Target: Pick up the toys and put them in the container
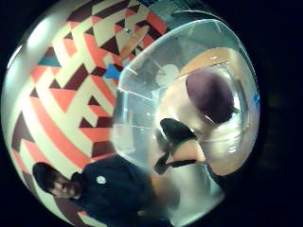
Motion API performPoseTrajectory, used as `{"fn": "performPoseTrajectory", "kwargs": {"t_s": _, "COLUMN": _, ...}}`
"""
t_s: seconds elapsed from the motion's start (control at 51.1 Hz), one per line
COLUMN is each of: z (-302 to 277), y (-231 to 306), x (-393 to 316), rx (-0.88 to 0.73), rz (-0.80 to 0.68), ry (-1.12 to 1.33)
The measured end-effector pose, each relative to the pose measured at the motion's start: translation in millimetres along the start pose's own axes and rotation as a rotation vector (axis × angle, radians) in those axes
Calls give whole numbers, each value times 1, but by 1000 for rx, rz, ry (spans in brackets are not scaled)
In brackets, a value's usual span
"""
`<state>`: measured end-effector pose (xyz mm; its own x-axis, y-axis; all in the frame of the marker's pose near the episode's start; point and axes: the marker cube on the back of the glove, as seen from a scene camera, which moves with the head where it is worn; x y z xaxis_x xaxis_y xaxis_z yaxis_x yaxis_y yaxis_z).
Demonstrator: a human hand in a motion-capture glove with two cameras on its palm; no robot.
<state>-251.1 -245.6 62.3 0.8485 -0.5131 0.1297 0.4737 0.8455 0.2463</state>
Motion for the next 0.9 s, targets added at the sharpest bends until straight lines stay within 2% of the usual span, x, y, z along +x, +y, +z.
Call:
{"fn": "performPoseTrajectory", "kwargs": {"t_s": 0.137, "z": -27, "y": 42, "x": 0, "rx": -33, "rz": -4, "ry": 95}}
{"fn": "performPoseTrajectory", "kwargs": {"t_s": 0.215, "z": -49, "y": 85, "x": -6, "rx": -79, "rz": -52, "ry": 128}}
{"fn": "performPoseTrajectory", "kwargs": {"t_s": 0.313, "z": -65, "y": 146, "x": 9, "rx": -119, "rz": -138, "ry": 374}}
{"fn": "performPoseTrajectory", "kwargs": {"t_s": 0.411, "z": -70, "y": 216, "x": 23, "rx": -151, "rz": -56, "ry": 506}}
{"fn": "performPoseTrajectory", "kwargs": {"t_s": 0.508, "z": -62, "y": 280, "x": 44, "rx": -256, "rz": 87, "ry": 453}}
{"fn": "performPoseTrajectory", "kwargs": {"t_s": 0.606, "z": -40, "y": 329, "x": 64, "rx": -377, "rz": 157, "ry": 341}}
{"fn": "performPoseTrajectory", "kwargs": {"t_s": 0.743, "z": -1, "y": 364, "x": 93, "rx": -501, "rz": 286, "ry": 243}}
{"fn": "performPoseTrajectory", "kwargs": {"t_s": 0.9, "z": 22, "y": 364, "x": 104, "rx": -365, "rz": 311, "ry": 259}}
